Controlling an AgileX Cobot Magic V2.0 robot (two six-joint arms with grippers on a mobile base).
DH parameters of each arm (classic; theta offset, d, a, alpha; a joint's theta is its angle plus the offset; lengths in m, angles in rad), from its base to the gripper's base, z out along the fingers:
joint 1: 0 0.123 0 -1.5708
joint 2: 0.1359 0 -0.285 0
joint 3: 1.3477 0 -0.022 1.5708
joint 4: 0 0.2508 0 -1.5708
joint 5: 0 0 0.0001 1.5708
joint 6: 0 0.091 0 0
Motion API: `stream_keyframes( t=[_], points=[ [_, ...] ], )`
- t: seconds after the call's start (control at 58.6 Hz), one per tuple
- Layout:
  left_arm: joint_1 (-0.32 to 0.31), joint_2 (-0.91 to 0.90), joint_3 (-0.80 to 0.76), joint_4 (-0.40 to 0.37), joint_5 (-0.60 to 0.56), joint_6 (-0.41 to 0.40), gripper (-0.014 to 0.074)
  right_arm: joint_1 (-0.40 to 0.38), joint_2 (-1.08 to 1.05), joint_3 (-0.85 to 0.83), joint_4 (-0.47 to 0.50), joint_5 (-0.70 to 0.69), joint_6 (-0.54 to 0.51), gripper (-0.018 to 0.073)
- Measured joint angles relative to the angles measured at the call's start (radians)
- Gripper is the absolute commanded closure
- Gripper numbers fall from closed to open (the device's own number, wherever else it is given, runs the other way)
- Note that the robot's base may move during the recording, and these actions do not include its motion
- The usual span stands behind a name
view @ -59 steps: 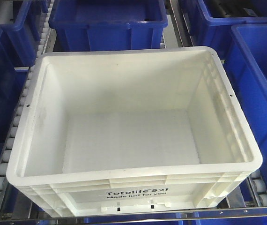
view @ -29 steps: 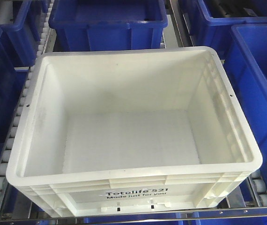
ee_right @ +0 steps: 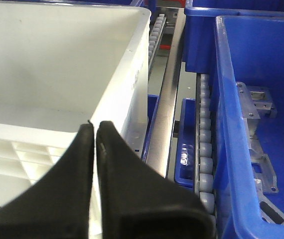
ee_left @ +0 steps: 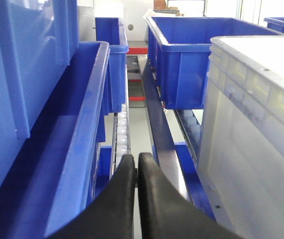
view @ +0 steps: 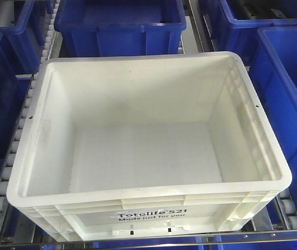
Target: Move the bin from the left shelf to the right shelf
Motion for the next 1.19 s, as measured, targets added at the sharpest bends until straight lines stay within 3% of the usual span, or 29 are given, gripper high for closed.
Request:
stream_keyframes(
  t=[0.972, 1.075, 1.194],
  points=[
    [0.002, 0.000, 0.000, 0.000, 0.000, 0.000, 0.0603, -0.004, -0.007, 0.012, 0.001, -0.004, 0.000, 0.0567],
    [0.002, 0.000, 0.000, 0.000, 0.000, 0.000, 0.0603, -0.051, -0.009, 0.046, 0.002, -0.014, 0.000, 0.0567],
    [0.002, 0.000, 0.000, 0.000, 0.000, 0.000, 0.0603, -0.158, -0.009, 0.123, 0.010, -0.088, 0.000, 0.0567]
  ],
)
